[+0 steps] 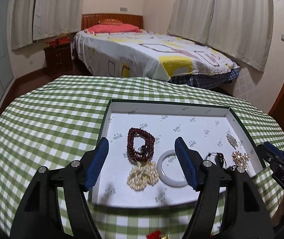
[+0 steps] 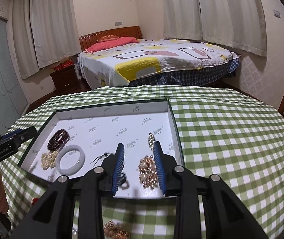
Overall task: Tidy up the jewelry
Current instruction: 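Grasp the red knot charm with the left tool while the right tool grasps the gold chain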
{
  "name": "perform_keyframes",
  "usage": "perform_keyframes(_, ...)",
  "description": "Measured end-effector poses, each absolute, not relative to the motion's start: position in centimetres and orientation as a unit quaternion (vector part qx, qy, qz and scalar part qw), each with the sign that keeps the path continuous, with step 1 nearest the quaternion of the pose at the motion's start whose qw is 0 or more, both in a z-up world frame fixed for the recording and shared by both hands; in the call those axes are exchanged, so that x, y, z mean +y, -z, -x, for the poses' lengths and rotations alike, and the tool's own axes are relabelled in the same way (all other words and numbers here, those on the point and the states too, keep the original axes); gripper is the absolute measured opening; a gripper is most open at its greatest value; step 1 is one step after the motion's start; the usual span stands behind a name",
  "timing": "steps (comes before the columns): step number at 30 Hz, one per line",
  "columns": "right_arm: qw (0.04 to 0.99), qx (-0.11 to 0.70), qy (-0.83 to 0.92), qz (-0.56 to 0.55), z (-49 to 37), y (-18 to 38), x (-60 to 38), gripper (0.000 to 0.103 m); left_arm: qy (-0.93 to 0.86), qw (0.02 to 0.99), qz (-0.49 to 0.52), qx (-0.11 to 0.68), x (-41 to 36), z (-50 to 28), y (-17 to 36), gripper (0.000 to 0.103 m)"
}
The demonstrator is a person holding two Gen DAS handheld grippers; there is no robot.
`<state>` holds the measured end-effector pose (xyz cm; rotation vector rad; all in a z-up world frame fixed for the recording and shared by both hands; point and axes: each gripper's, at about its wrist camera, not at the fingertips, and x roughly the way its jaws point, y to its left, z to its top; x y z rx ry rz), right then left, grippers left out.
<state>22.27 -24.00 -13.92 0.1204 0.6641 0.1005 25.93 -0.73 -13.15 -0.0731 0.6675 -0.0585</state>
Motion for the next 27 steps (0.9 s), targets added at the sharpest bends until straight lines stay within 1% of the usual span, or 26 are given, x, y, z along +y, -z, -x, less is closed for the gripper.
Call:
perform_keyframes(10, 0.943, 0.325, -0.048, -0.05, -18.4, 14.1, -23.4, 0.031, 0.022, 0.944, 0.038, 0.326, -0.1, -21.2, 13.8, 0.067)
perform_keyframes(16, 0.942, 0.328, -0.047, -0.049, -16.9, 14.3, -23.3, 0.031, 0.018, 0.943, 0.041, 0.33, 0.8, -19.7, 14.3, 0.067)
perform_keyframes(27, 0.935, 0.347, -0.061, -0.038, -16.1, 15.9, -21.8, 0.031, 0.013, 0.942, 0.042, 0.333, 1.5, -17.5, 15.3, 0.067)
